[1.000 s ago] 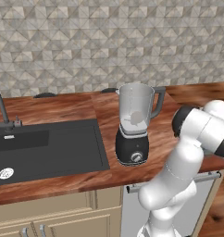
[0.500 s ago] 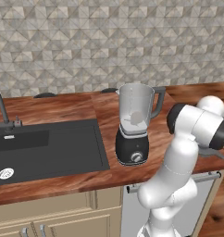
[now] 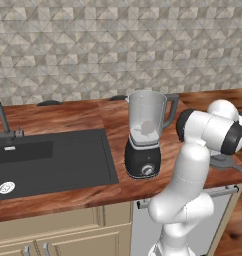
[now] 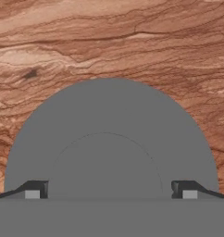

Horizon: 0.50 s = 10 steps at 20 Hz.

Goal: Open the blender lid, put the tangerine in the blender, close the lid, and start the blender.

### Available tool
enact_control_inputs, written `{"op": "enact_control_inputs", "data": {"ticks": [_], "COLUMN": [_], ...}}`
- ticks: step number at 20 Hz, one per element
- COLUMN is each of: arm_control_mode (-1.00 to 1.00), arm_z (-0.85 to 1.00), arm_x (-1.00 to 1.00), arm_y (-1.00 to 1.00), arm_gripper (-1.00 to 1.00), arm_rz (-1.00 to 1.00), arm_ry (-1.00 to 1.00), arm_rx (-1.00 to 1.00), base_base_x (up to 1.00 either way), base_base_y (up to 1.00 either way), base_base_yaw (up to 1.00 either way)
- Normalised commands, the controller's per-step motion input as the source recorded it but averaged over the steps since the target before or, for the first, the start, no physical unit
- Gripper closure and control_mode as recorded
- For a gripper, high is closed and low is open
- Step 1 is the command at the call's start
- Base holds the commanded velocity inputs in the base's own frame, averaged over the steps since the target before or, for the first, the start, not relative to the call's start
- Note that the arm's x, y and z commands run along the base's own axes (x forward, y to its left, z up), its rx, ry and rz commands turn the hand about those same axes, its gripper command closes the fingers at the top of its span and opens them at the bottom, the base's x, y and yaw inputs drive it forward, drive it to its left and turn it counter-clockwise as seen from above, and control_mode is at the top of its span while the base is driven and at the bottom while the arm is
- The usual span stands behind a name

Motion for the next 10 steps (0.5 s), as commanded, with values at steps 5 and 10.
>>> {"op": "enact_control_inputs", "data": {"ticks": [5, 10], "arm_control_mode": [-1.00, -1.00], "arm_z": [-0.64, -0.69], "arm_x": [0.00, -0.06], "arm_y": [0.44, 0.39], "arm_gripper": [1.00, 1.00], "arm_rz": [0.01, 0.00], "arm_ry": [0.05, 0.02], "arm_rx": [-0.01, -0.01], "base_base_x": [0.00, 0.00], "base_base_y": [0.00, 0.00], "base_base_yaw": [0.00, 0.00]}}
